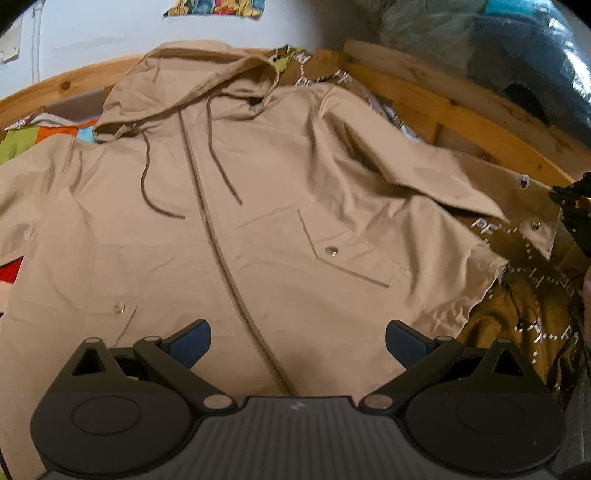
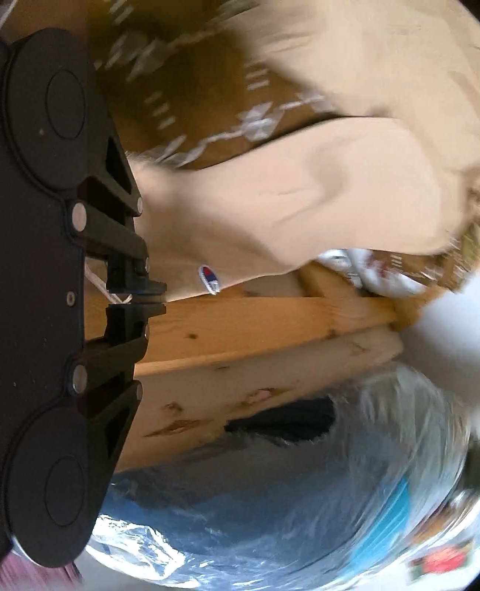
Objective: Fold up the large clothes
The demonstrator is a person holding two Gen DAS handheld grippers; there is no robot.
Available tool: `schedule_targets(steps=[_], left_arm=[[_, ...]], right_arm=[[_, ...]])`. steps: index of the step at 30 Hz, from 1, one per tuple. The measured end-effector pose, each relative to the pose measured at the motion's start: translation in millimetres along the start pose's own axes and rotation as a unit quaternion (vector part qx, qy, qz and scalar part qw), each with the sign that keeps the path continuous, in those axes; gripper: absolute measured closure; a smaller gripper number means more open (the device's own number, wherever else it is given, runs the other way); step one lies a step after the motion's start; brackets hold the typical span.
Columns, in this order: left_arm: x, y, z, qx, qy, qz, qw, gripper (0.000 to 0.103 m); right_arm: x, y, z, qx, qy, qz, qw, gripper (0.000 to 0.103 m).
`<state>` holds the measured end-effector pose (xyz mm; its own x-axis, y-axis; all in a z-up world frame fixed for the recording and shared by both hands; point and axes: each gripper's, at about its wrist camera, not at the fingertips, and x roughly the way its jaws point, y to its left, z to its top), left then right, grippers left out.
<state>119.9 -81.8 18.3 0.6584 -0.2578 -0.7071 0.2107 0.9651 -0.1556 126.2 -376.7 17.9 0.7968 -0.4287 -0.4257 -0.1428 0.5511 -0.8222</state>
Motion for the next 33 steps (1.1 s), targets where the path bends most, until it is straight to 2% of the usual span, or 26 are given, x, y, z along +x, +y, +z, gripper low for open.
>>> schedule_targets(steps=[2,3,6,8,11,13,18,20,23,24,26,27,28,29,30,32,33], left_arm=[[-2,3,3,-0.001,-0.013,-0.016,0.9998,0.001],[-3,4,5,0.000,-0.021,-0.029,0.9994,0.001],[-9,6,14,0.009,-0.053,-0.082,0.9951,0.001],[-15,4,22,0.018,-0.073,-0.116,0.9904,0.001],[-22,-2,36,0.033,-0.100,-0.150,0.9831,0.001],[-27,-7,46,0.042,-0.115,-0.171,0.9777,0.001],[-35,-6,67,0.025,-0.148,-0.220,0.9640,0.001],[-33,-4,72,0.029,-0.157,-0.209,0.9647,0.001],[-24,-1,77,0.021,-0.159,-0.143,0.9766,0.005],[-19,1,79,0.012,-0.154,-0.133,0.9791,0.013],[-9,7,83,-0.009,-0.138,-0.134,0.9813,0.029],[-6,10,86,-0.021,-0.130,-0.134,0.9822,0.054],[-1,13,89,-0.030,-0.119,-0.135,0.9832,0.089],[2,15,92,-0.036,-0.109,-0.137,0.9839,0.095],[4,19,95,-0.040,-0.109,-0.133,0.9842,0.096],[1,26,102,-0.043,-0.125,-0.133,0.9823,0.097],[-4,32,107,-0.050,-0.133,-0.139,0.9801,0.097]], right_arm=[[-15,-24,14,0.073,-0.017,0.072,0.995,0.101],[-23,-38,24,0.118,-0.028,0.118,0.986,0.101],[-43,-68,49,0.198,-0.069,0.213,0.954,0.101],[-55,-85,69,0.235,-0.103,0.270,0.928,0.101],[-65,-95,102,0.260,-0.145,0.342,0.891,0.101],[-72,-93,125,0.258,-0.165,0.377,0.874,0.101],[-83,-66,178,0.222,-0.202,0.426,0.853,0.101],[-87,-53,191,0.212,-0.207,0.444,0.846,0.101],[-95,-39,201,0.195,-0.214,0.462,0.838,0.101],[-98,-36,203,0.193,-0.218,0.467,0.835,0.101],[-102,-31,204,0.192,-0.226,0.468,0.832,0.101],[-103,-29,205,0.194,-0.232,0.466,0.832,0.101],[-102,-28,202,0.196,-0.236,0.463,0.831,0.099],[-101,-28,198,0.202,-0.244,0.457,0.831,0.096],[-100,-28,193,0.213,-0.252,0.448,0.831,0.091],[-94,-32,178,0.253,-0.266,0.436,0.822,0.058],[-88,-34,168,0.279,-0.268,0.428,0.817,0.050]])
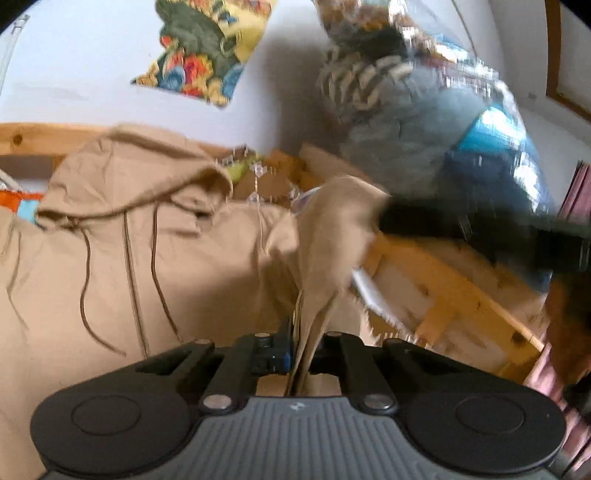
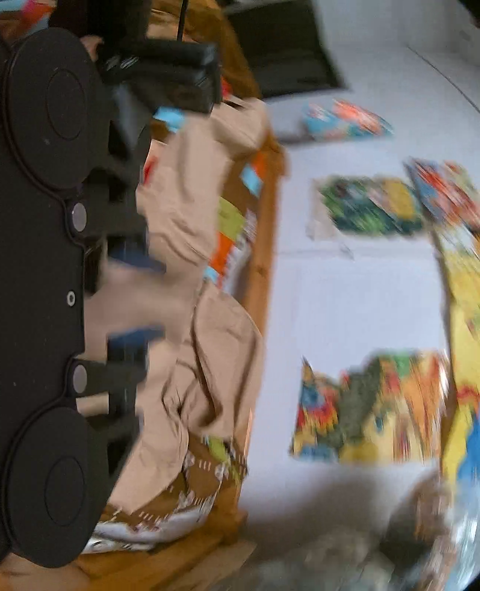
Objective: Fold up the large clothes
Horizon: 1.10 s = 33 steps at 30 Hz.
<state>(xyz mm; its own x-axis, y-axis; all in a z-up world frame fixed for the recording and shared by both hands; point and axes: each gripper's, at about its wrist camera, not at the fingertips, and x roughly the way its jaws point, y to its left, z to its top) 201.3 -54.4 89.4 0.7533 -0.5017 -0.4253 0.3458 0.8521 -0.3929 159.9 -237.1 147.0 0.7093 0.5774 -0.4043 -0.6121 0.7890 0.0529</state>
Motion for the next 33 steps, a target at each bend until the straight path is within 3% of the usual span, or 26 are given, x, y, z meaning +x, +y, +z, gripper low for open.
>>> schedule_targets(steps=[3,5,9,15,19,24,25,26,27,28,33], left_arm=[[-27,18,20,-0.013,-0.033,0.015,0.9993,0.097],[-51,34,27,-0.011,-0.059,0.046,0.9971,0.097],[-96,77,11,-0.035,-0.092,0.122,0.9876,0.097],[-94,142,-52,-0.111,-0.040,0.221,0.9680,0.097],[-72,158,-77,-0.125,-0.015,0.235,0.9637,0.097],[-62,152,-85,-0.101,-0.007,0.243,0.9647,0.097],[-62,151,-85,-0.095,-0.007,0.245,0.9649,0.097],[-63,150,-85,-0.089,-0.008,0.247,0.9649,0.097],[-62,150,-84,-0.086,-0.010,0.247,0.9652,0.097],[-63,149,-83,-0.085,-0.013,0.244,0.9660,0.097],[-52,146,-88,-0.094,-0.001,0.229,0.9688,0.096]], right_arm=[[-8,-23,-24,0.024,-0.025,-0.042,0.999,0.039],[-5,-38,-41,0.032,-0.013,-0.077,0.996,0.029],[14,-63,-76,0.048,0.030,-0.115,0.992,0.021],[82,-84,-101,0.053,0.085,-0.137,0.986,0.018],[144,-104,-91,0.068,0.097,-0.143,0.983,0.019],[209,-125,-76,0.088,0.105,-0.144,0.980,0.020],[219,-127,-76,0.091,0.111,-0.144,0.979,0.028],[229,-129,-76,0.093,0.124,-0.146,0.977,0.059],[237,-132,-77,0.092,0.140,-0.156,0.974,0.082],[240,-135,-77,0.092,0.147,-0.166,0.971,0.093],[218,-153,-84,0.089,0.097,-0.200,0.971,0.101]])
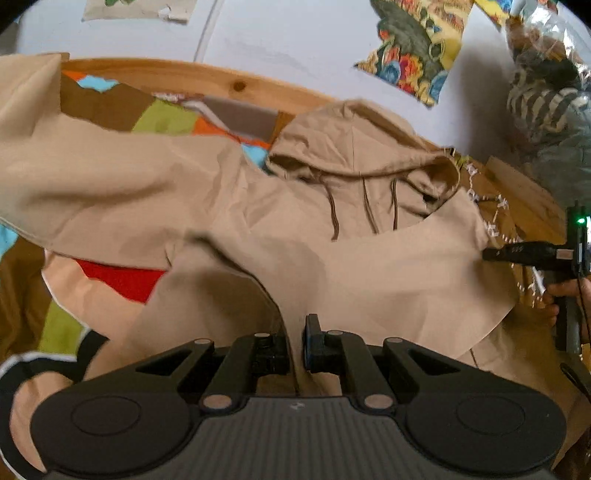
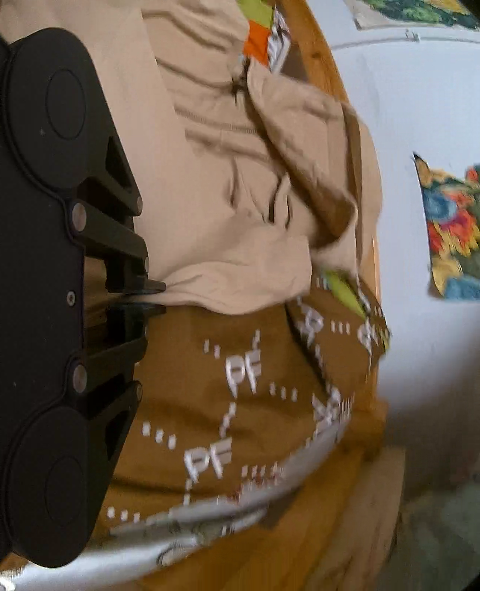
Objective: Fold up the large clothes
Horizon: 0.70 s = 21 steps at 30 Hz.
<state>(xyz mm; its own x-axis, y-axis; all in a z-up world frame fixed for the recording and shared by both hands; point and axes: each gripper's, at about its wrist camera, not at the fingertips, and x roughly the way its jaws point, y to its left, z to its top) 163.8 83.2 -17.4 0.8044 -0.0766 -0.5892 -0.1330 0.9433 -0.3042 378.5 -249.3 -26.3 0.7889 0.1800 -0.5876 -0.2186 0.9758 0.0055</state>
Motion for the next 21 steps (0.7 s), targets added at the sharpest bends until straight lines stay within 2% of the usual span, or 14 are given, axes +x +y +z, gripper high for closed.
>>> schedule_targets(steps=[3,5,6,7,8,9,10,11,12,13,15,16,18,21], left_arm=[[30,-7,-11,-0.008,0.065,0.025,0.9975,0.095],[44,-13,-18,-0.004,0.087,0.044,0.9952,0.094],[46,-16,-20,-0.003,0.086,0.052,0.9949,0.092],[46,-17,-21,-0.005,0.084,0.055,0.9949,0.087],[44,-17,-20,-0.009,0.084,0.056,0.9948,0.083],[41,-16,-19,-0.015,0.086,0.054,0.9947,0.073],[38,-14,-19,-0.021,0.085,0.049,0.9949,0.060],[33,-11,-19,-0.026,0.079,0.045,0.9955,0.054],[27,-9,-20,-0.027,0.070,0.045,0.9962,0.044],[22,-7,-20,-0.025,0.066,0.046,0.9965,0.039],[11,-1,-20,-0.023,0.064,0.050,0.9964,0.038],[4,3,-18,-0.024,0.065,0.055,0.9961,0.036],[-12,15,-11,-0.023,0.063,0.066,0.9956,0.032],[-49,38,3,-0.015,0.040,0.093,0.9947,0.026]], right_arm=[[11,-6,-12,-0.001,-0.001,-0.018,1.000,0.098],[6,-2,-16,-0.014,-0.014,-0.037,0.999,0.082],[2,1,-16,-0.026,-0.017,-0.044,0.999,0.079],[-5,4,-17,-0.041,-0.015,-0.044,0.998,0.070],[-11,7,-19,-0.051,-0.014,-0.039,0.998,0.055],[-21,9,-22,-0.061,-0.018,-0.030,0.998,0.047],[-32,12,-29,-0.076,-0.028,-0.026,0.996,0.034],[-41,17,-37,-0.101,-0.036,-0.030,0.994,0.028],[-46,22,-47,-0.129,-0.038,-0.042,0.990,0.027],[-47,28,-60,-0.168,-0.031,-0.061,0.983,0.027],[-35,32,-83,-0.209,0.006,-0.086,0.974,0.027],[-33,27,-89,-0.192,0.014,-0.076,0.978,0.026],[-36,14,-88,-0.115,0.019,-0.056,0.992,0.026],[-53,9,-82,-0.046,0.008,-0.048,0.998,0.022]])
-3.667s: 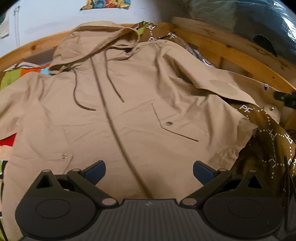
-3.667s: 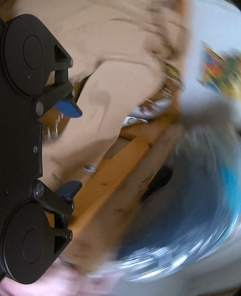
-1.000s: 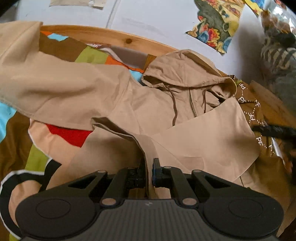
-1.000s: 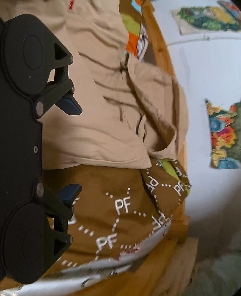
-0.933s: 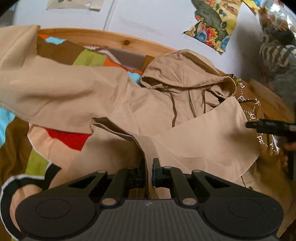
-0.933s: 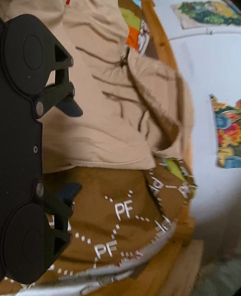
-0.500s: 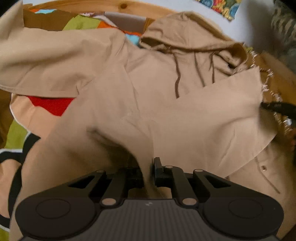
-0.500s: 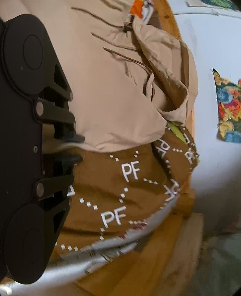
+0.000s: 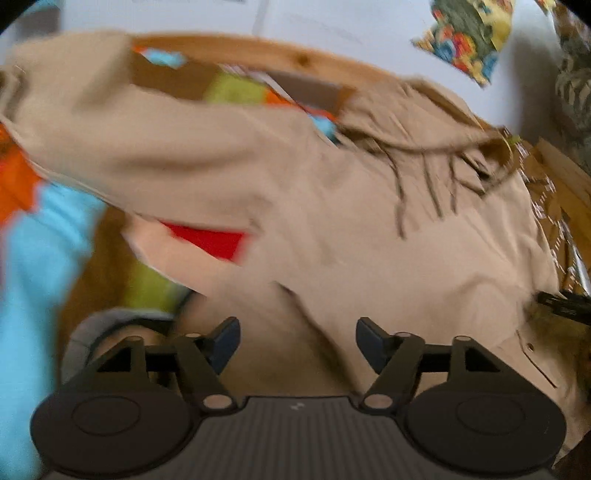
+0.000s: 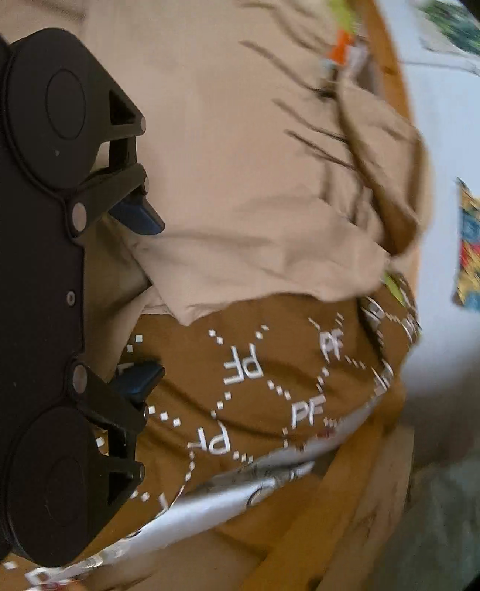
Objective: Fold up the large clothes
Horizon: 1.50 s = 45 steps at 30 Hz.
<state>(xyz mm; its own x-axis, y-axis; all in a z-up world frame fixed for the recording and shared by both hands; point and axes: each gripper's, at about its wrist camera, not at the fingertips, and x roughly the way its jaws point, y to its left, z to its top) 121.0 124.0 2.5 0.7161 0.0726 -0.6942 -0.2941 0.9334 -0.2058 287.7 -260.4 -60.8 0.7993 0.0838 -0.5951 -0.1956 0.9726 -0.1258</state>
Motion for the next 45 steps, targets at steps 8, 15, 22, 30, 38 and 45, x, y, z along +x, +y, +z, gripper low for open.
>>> schedule_targets(steps=[8,15,22,30,38,45], left_arm=[[-59,108,63,-0.037,-0.106,0.121,0.9863,0.020],[-41,201,117,-0.233,-0.152,0.113,0.9538,0.046],[-9,217,135,-0.280,-0.139,0.125,0.9417,0.103],[-49,151,155,-0.187,-0.240,0.121,0.9448,0.103],[-42,132,149,-0.174,-0.184,0.173,0.9518,0.091],[-3,196,152,-0.265,-0.147,0.185,0.9346,0.059]], right_arm=[[-91,45,3,0.034,-0.049,0.089,0.994,0.001],[-98,106,-36,0.015,-0.066,0.198,0.978,0.001],[-84,109,-50,0.016,-0.036,0.197,0.980,0.001],[-104,85,-45,0.046,-0.075,0.210,0.974,0.001],[-122,76,-40,0.057,-0.097,0.210,0.971,0.001],[-109,86,-52,0.034,-0.114,0.232,0.965,0.001]])
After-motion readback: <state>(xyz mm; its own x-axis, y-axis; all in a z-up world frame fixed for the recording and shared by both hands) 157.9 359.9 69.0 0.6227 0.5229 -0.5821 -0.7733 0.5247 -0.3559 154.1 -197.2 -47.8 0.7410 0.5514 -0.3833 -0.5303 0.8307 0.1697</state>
